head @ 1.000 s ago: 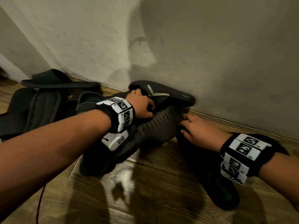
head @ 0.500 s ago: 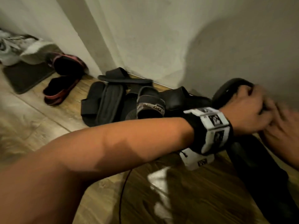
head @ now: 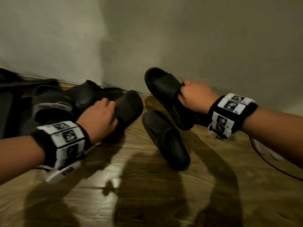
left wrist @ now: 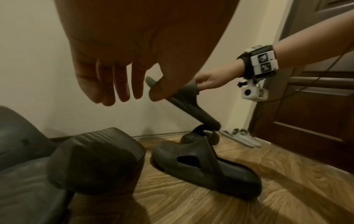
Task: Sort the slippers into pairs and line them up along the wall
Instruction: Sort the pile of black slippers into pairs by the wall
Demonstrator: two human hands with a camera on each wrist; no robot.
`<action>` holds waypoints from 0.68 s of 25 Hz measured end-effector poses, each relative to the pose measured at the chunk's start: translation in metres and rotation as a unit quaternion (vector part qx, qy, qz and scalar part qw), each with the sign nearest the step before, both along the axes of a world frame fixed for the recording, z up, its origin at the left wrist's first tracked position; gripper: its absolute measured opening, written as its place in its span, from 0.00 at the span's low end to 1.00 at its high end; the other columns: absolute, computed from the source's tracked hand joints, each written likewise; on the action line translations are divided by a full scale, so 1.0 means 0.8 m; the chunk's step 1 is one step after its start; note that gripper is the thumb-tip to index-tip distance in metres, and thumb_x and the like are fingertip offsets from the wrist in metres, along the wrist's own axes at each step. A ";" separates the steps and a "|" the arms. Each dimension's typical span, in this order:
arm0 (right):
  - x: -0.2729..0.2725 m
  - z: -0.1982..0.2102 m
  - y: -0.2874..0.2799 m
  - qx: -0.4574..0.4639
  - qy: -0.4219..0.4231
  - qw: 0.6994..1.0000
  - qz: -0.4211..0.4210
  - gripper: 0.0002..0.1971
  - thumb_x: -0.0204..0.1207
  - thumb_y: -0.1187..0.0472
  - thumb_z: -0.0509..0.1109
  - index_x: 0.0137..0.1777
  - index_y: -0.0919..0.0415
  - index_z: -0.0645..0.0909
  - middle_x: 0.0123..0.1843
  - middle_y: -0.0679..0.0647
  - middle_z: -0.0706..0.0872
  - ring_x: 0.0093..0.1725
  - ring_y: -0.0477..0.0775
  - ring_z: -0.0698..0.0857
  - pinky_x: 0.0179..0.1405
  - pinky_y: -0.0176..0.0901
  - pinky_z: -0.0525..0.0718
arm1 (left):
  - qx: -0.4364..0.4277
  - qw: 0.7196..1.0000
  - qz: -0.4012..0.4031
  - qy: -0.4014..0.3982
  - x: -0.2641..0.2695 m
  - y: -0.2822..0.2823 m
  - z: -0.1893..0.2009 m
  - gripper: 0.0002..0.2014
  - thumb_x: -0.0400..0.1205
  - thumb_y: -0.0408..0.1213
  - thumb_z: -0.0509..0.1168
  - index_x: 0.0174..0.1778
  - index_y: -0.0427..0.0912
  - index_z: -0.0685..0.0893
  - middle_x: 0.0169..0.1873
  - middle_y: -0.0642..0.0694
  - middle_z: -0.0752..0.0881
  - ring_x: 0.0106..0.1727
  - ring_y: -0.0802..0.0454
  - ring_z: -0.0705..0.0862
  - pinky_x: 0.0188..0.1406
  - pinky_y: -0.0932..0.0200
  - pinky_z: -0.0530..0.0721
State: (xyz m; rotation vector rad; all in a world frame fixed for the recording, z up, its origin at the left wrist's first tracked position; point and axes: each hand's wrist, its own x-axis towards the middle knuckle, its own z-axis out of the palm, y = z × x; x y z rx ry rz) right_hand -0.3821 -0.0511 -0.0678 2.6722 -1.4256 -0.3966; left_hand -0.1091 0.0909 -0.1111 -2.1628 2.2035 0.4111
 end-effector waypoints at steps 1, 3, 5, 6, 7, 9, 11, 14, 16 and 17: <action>-0.025 0.005 -0.010 0.022 0.007 0.999 -0.030 0.20 0.84 0.52 0.57 0.54 0.69 0.82 0.56 0.70 0.82 0.52 0.72 0.83 0.49 0.57 0.78 | 0.007 1.000 -0.012 -0.027 0.002 -0.002 -0.006 0.18 0.78 0.45 0.63 0.59 0.37 0.77 0.53 0.34 0.80 0.54 0.34 0.82 0.55 0.40 0.83; -0.078 0.002 -0.014 0.055 0.049 0.994 -0.075 0.20 0.84 0.51 0.56 0.54 0.68 0.81 0.54 0.70 0.85 0.48 0.70 0.85 0.44 0.53 0.79 | 0.031 0.995 -0.030 -0.088 -0.001 -0.005 -0.019 0.20 0.78 0.47 0.63 0.60 0.38 0.77 0.53 0.35 0.81 0.54 0.35 0.82 0.52 0.43 0.82; -0.118 -0.016 0.001 0.101 0.093 0.985 -0.100 0.19 0.84 0.51 0.57 0.56 0.67 0.81 0.52 0.68 0.86 0.44 0.66 0.83 0.45 0.54 0.84 | 0.047 0.992 -0.025 -0.113 -0.003 -0.010 -0.031 0.21 0.79 0.49 0.61 0.62 0.38 0.76 0.55 0.35 0.80 0.56 0.36 0.82 0.53 0.45 0.81; -0.132 -0.028 0.012 0.133 0.116 0.978 -0.111 0.19 0.84 0.50 0.57 0.59 0.65 0.81 0.54 0.66 0.85 0.46 0.65 0.83 0.50 0.56 0.85 | 0.050 0.992 -0.014 -0.111 -0.002 -0.013 -0.037 0.21 0.80 0.49 0.60 0.63 0.38 0.75 0.56 0.35 0.80 0.58 0.35 0.81 0.54 0.45 0.81; -0.142 -0.042 0.023 0.163 0.146 0.969 -0.114 0.20 0.84 0.49 0.57 0.62 0.63 0.81 0.58 0.65 0.84 0.51 0.65 0.83 0.54 0.56 0.84 | 0.046 0.994 0.002 -0.104 0.001 -0.016 -0.042 0.21 0.81 0.49 0.59 0.62 0.38 0.75 0.57 0.33 0.80 0.58 0.34 0.81 0.55 0.44 0.81; -0.155 -0.069 0.042 0.209 0.186 0.954 -0.107 0.21 0.84 0.47 0.57 0.66 0.62 0.78 0.65 0.65 0.79 0.62 0.66 0.79 0.61 0.55 0.80 | 0.022 0.995 0.038 -0.091 0.012 -0.026 -0.048 0.19 0.82 0.47 0.58 0.60 0.35 0.76 0.57 0.30 0.80 0.58 0.30 0.81 0.55 0.41 0.80; -0.159 -0.087 0.051 0.225 0.184 0.952 -0.093 0.23 0.85 0.46 0.56 0.71 0.62 0.74 0.69 0.65 0.76 0.67 0.67 0.76 0.63 0.55 0.76 | 0.025 0.992 0.080 -0.093 0.023 -0.035 -0.050 0.20 0.83 0.48 0.56 0.59 0.33 0.76 0.58 0.27 0.81 0.60 0.28 0.80 0.58 0.39 0.79; -0.144 -0.096 0.044 0.217 0.173 0.958 -0.074 0.25 0.84 0.43 0.55 0.69 0.61 0.77 0.68 0.63 0.78 0.67 0.66 0.77 0.62 0.54 0.77 | 0.116 0.987 0.103 -0.052 0.026 -0.045 -0.048 0.24 0.85 0.53 0.53 0.61 0.34 0.77 0.62 0.27 0.82 0.64 0.30 0.80 0.65 0.41 0.79; -0.134 -0.099 0.037 0.217 0.178 0.957 -0.069 0.26 0.83 0.40 0.55 0.66 0.59 0.79 0.67 0.63 0.79 0.67 0.65 0.77 0.62 0.54 0.78 | 0.112 0.991 0.062 0.027 0.006 -0.040 -0.045 0.24 0.85 0.54 0.54 0.61 0.36 0.80 0.61 0.32 0.84 0.64 0.33 0.81 0.64 0.43 0.80; -0.129 -0.100 0.034 0.214 0.184 0.957 -0.065 0.26 0.83 0.39 0.54 0.66 0.58 0.79 0.67 0.63 0.79 0.67 0.65 0.77 0.62 0.54 0.78 | 0.108 0.991 0.029 0.076 -0.009 -0.033 -0.044 0.22 0.85 0.52 0.55 0.61 0.38 0.82 0.60 0.34 0.84 0.63 0.36 0.82 0.63 0.45 0.80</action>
